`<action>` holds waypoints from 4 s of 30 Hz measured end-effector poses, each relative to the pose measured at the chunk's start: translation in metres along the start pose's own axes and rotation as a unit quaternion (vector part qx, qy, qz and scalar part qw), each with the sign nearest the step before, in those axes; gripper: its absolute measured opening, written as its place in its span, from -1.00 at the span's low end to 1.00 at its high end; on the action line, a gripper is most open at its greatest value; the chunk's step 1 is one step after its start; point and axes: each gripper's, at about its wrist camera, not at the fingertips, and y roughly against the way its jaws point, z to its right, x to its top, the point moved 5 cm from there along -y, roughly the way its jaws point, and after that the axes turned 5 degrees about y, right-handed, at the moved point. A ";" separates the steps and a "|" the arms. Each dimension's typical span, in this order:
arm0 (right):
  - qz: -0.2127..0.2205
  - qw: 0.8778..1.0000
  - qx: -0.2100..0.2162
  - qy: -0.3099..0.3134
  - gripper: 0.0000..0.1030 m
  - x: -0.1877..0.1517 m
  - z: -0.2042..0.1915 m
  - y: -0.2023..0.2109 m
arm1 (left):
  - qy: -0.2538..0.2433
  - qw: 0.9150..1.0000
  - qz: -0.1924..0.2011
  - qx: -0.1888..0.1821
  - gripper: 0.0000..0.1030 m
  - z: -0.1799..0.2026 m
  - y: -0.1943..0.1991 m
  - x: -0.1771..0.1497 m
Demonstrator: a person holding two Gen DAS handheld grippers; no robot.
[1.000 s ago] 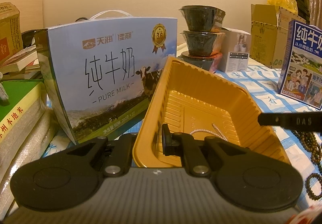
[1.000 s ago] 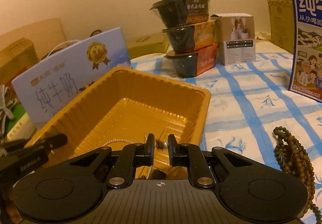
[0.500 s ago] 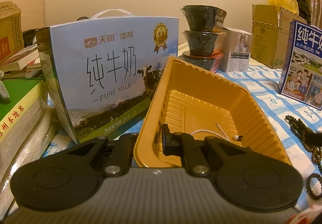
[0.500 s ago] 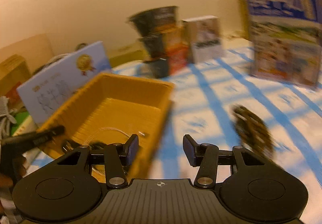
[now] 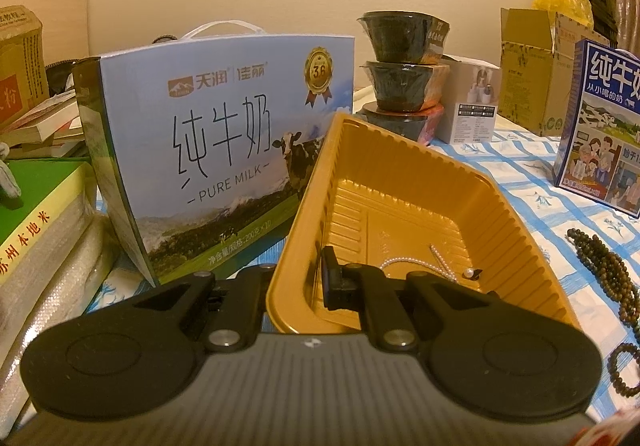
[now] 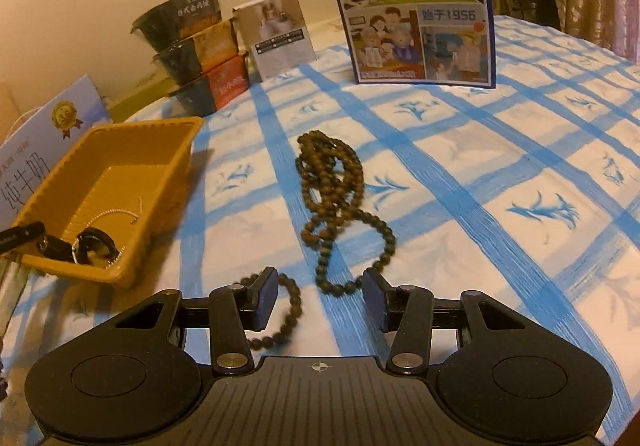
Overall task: Organize jewelry
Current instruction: 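Grasp the small brown bead bracelet with the right gripper, then carry the bead bracelet over the tray and open the right gripper, then grasp the long dark bead strand with the right gripper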
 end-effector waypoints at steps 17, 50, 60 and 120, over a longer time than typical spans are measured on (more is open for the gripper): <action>-0.023 0.998 0.008 0.049 -0.41 -0.008 -0.016 -0.012 | -0.002 1.000 -0.001 0.001 -0.81 0.001 0.000 0.001; -0.025 0.989 0.035 0.139 -0.87 0.004 -0.040 -0.047 | -0.004 1.000 0.001 -0.002 -0.81 0.003 0.000 0.005; 0.053 0.991 0.118 0.021 -0.87 0.068 -0.057 -0.013 | -0.001 1.000 0.001 -0.002 -0.81 0.001 0.001 0.003; 0.005 0.999 -0.019 0.051 -0.03 0.060 0.014 -0.095 | -0.004 1.000 -0.003 -0.001 -0.81 0.000 -0.002 0.005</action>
